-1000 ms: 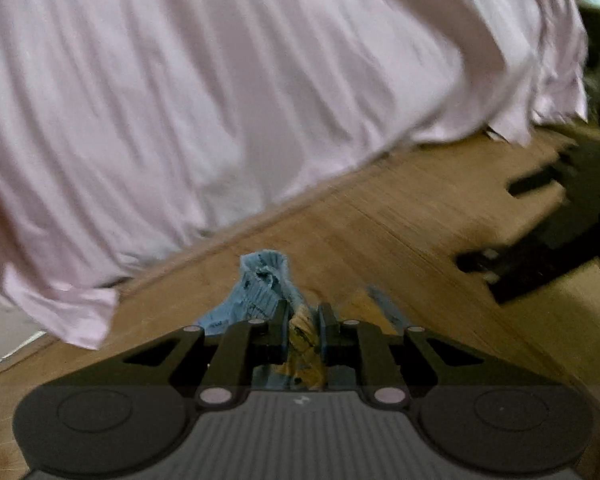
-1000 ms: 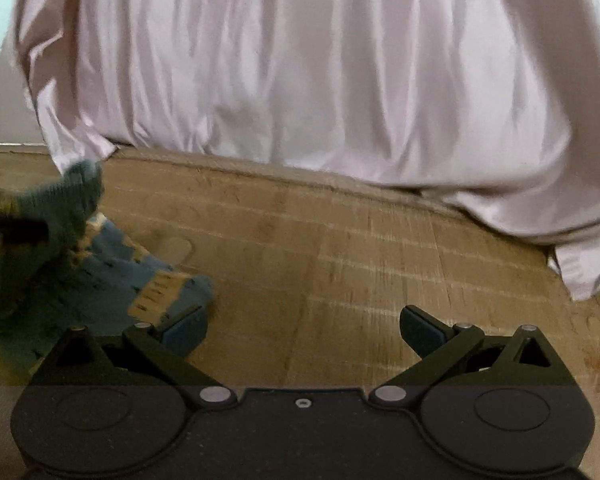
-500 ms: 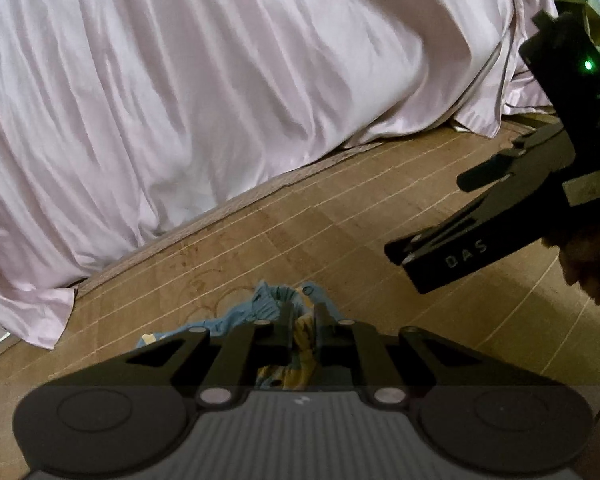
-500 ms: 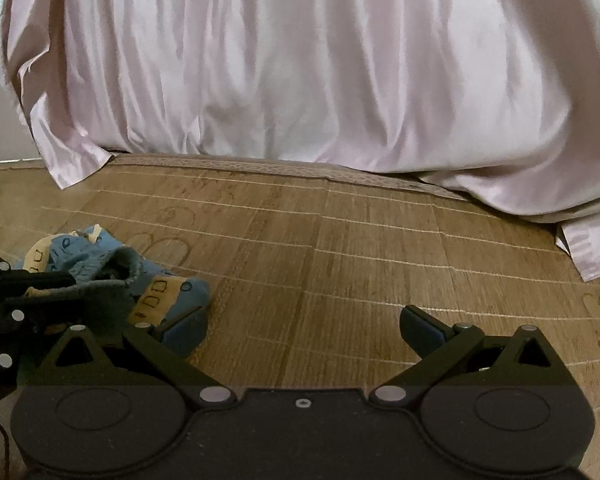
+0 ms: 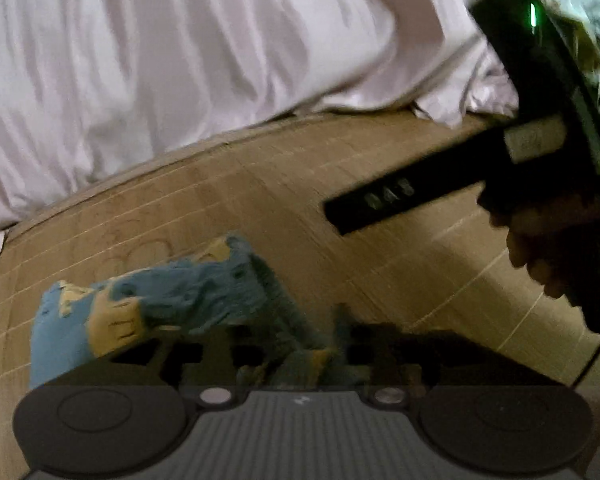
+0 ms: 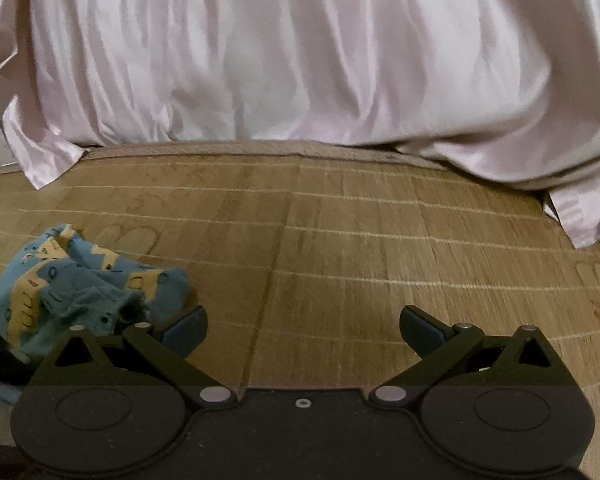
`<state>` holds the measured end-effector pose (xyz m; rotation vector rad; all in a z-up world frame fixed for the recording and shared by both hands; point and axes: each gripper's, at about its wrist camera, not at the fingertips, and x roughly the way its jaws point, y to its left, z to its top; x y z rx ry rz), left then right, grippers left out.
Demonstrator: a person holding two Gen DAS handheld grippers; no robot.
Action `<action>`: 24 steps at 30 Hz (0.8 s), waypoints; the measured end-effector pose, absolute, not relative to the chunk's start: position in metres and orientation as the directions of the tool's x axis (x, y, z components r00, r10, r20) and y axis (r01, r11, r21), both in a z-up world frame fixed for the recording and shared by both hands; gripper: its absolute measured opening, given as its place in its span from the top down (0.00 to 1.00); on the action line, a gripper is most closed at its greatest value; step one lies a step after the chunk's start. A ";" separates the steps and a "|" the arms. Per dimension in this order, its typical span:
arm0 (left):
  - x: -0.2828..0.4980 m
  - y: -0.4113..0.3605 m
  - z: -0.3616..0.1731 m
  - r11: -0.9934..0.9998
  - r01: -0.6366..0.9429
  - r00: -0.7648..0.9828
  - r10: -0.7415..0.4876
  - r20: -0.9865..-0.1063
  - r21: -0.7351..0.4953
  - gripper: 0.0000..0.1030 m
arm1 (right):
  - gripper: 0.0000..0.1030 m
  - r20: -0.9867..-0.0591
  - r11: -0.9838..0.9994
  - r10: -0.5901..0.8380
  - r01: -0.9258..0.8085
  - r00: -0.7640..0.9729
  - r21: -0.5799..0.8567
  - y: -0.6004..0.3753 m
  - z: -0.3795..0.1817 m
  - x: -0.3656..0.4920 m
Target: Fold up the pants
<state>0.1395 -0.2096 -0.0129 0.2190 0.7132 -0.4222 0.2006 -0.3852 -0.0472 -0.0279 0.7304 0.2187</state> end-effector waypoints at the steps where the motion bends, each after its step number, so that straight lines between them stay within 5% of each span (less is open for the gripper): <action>1: 0.136 -0.200 -0.008 0.898 0.438 0.690 -0.309 -0.655 0.038 0.33 | 0.01 -0.668 0.977 0.189 -0.203 0.720 0.058 -0.386 -0.048 0.202; 6: 0.131 -0.147 0.016 0.940 0.338 0.726 -0.290 -0.623 -0.043 0.11 | 0.01 -0.672 0.969 0.229 -0.230 0.704 0.089 -0.378 -0.050 0.200; 15: 0.147 -0.055 0.004 0.987 -0.124 0.699 0.011 -0.715 -0.106 0.08 | 0.01 -0.708 0.902 0.417 -0.351 0.569 0.249 -0.328 -0.062 0.188; 19: 0.153 -0.048 -0.013 0.992 -0.118 0.615 0.045 -0.787 -0.035 0.08 | 0.01 -0.787 0.930 0.286 -0.355 0.547 0.092 -0.310 -0.070 0.179; 24: 0.153 -0.048 -0.032 0.997 -0.071 0.548 0.061 -0.834 0.027 0.06 | 0.01 -0.819 0.941 0.249 -0.331 0.517 0.077 -0.323 -0.070 0.167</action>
